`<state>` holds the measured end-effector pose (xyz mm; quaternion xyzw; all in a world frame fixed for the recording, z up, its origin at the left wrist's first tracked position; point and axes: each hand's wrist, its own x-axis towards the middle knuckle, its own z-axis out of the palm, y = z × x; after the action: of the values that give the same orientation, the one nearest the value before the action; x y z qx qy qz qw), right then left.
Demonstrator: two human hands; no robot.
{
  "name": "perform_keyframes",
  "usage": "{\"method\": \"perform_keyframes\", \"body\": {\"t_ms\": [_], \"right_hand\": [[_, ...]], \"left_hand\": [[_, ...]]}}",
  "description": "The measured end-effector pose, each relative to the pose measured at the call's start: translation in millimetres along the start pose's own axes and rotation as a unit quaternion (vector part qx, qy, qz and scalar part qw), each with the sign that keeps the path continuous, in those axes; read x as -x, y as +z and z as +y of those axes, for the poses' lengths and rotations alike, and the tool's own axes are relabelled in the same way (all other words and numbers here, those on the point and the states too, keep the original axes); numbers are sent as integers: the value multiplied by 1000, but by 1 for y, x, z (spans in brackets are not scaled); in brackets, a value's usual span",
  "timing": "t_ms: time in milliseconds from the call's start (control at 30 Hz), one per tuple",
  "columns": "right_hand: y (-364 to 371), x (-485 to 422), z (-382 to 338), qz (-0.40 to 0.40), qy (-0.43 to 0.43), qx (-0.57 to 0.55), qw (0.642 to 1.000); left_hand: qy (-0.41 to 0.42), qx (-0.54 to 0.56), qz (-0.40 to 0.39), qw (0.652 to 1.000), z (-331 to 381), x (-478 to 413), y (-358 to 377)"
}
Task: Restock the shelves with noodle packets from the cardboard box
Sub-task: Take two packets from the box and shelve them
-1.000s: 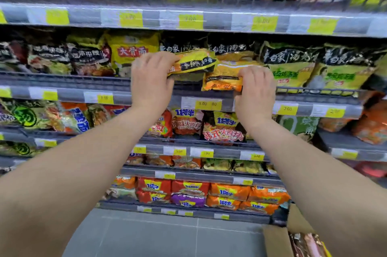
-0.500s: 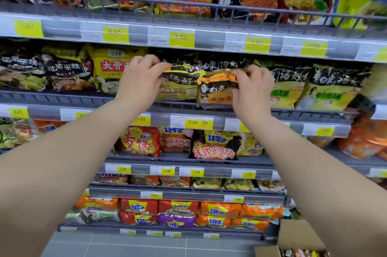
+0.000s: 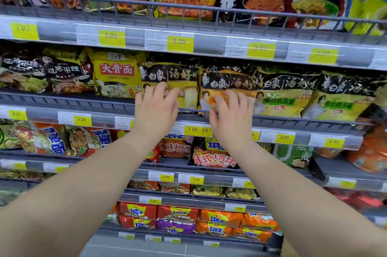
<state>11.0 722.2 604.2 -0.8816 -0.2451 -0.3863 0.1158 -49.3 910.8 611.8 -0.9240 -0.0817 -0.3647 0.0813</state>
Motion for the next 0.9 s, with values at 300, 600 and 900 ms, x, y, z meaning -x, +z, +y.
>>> {"method": "perform_keyframes", "body": {"t_ms": [300,600,900], "right_hand": [[4,-25,-7,-138,40,-5,990],[-16,-9,4,-107,17,-76,991],[-80,82,-19,-105,180,-77,975]], "left_hand": [[-23,87,-107,990,4,-12,-1],[-21,190,-57,980,0,8,-16],[80,350,-147,922,41,49,-32]]}}
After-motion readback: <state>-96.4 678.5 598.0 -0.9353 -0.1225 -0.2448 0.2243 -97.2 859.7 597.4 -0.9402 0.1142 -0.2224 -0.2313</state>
